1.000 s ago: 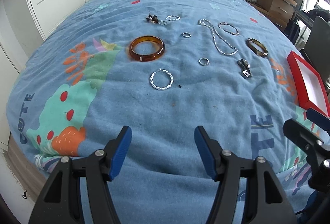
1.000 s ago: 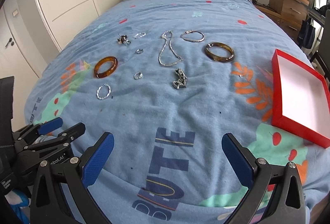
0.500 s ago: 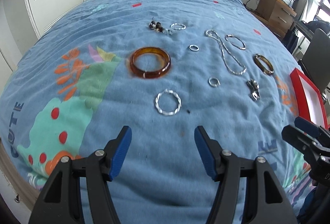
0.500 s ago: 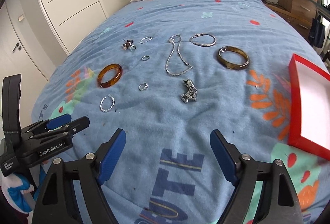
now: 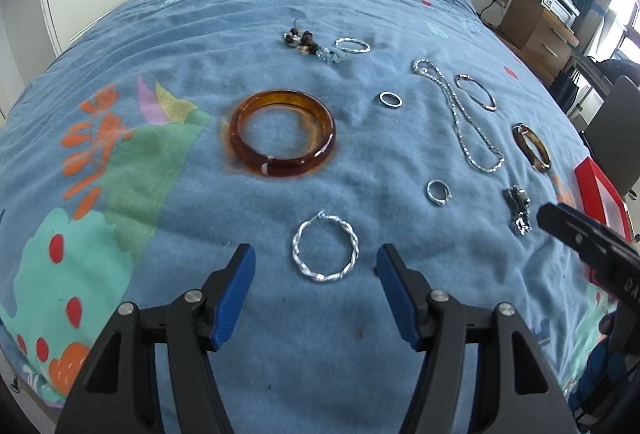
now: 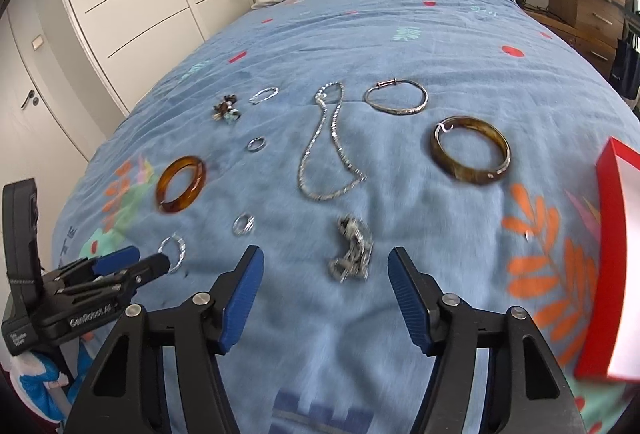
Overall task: Organize jewelry
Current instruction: 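Grasp the twisted silver hoop earring with left gripper while right grasps the silver watch, then carry the hoop and the watch in both grippers over the red box, then open both grippers to drop the hoop and watch into the box, then move both open grippers back over the remaining jewelry, then grasp the small silver ring with left gripper while right grasps the brown bangle, then carry the ring and the brown bangle in both grippers into the red box, then open both grippers to release the ring and bangle inside the box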
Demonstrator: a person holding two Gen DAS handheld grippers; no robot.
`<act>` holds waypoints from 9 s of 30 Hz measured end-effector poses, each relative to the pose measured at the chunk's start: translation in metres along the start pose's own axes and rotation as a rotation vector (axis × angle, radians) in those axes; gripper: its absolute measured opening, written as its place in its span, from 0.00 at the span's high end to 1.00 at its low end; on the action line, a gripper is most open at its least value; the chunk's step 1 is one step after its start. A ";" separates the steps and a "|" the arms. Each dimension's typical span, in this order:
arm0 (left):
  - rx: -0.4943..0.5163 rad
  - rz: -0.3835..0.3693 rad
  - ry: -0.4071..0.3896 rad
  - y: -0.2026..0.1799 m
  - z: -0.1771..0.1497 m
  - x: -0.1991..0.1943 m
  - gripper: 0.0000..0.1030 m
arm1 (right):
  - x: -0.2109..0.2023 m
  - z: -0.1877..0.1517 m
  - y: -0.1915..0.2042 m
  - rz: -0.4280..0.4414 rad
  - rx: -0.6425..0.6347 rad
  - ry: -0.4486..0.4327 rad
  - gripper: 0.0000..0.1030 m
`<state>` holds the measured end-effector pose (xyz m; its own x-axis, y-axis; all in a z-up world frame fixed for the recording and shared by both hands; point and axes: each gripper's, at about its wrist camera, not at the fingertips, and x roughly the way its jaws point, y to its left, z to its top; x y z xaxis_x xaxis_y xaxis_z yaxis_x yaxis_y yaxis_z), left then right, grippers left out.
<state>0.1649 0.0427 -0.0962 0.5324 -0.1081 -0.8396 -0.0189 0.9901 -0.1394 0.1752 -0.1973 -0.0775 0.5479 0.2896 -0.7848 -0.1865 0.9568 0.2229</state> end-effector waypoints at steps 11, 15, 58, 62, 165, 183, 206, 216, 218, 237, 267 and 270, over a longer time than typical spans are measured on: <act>0.029 0.075 0.030 -0.007 0.000 0.027 0.41 | 0.043 0.008 -0.006 0.020 -0.036 0.049 0.55; 0.052 0.108 0.021 -0.011 -0.002 0.030 0.42 | 0.050 0.005 -0.006 0.019 -0.048 0.056 0.62; 0.270 -0.201 -0.143 -0.157 -0.007 -0.083 0.65 | -0.122 -0.027 -0.063 -0.031 0.041 -0.161 0.90; 0.373 -0.304 -0.137 -0.227 -0.008 -0.086 0.65 | -0.153 -0.042 -0.123 -0.147 0.100 -0.163 0.90; 0.200 -0.063 -0.173 -0.044 -0.015 -0.116 0.50 | -0.155 -0.031 -0.026 -0.144 -0.099 -0.134 0.45; 0.122 -0.102 -0.012 -0.068 0.028 0.027 0.51 | -0.017 0.057 -0.054 -0.106 -0.101 -0.009 0.48; 0.144 -0.089 -0.026 -0.070 0.028 0.051 0.83 | 0.080 0.083 -0.072 -0.144 -0.127 0.174 0.85; 0.124 -0.099 -0.041 -0.065 0.027 0.038 0.83 | 0.056 0.078 -0.066 -0.067 -0.069 0.081 0.91; 0.121 -0.098 -0.047 -0.064 0.027 0.033 0.83 | 0.047 0.077 -0.061 -0.046 -0.059 0.058 0.91; 0.174 -0.125 -0.128 -0.083 0.020 -0.042 0.83 | -0.060 0.057 -0.040 -0.020 -0.039 -0.090 0.91; 0.493 -0.337 -0.004 -0.379 0.015 0.029 0.83 | -0.077 -0.006 -0.253 -0.212 0.044 0.082 0.90; 0.496 -0.320 0.019 -0.381 0.011 0.042 0.83 | -0.068 -0.005 -0.253 -0.202 0.027 0.099 0.91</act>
<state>0.2042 -0.3380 -0.0726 0.4310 -0.4049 -0.8064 0.5406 0.8314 -0.1286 0.1806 -0.4594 -0.0835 0.4891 0.0899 -0.8676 -0.0588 0.9958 0.0701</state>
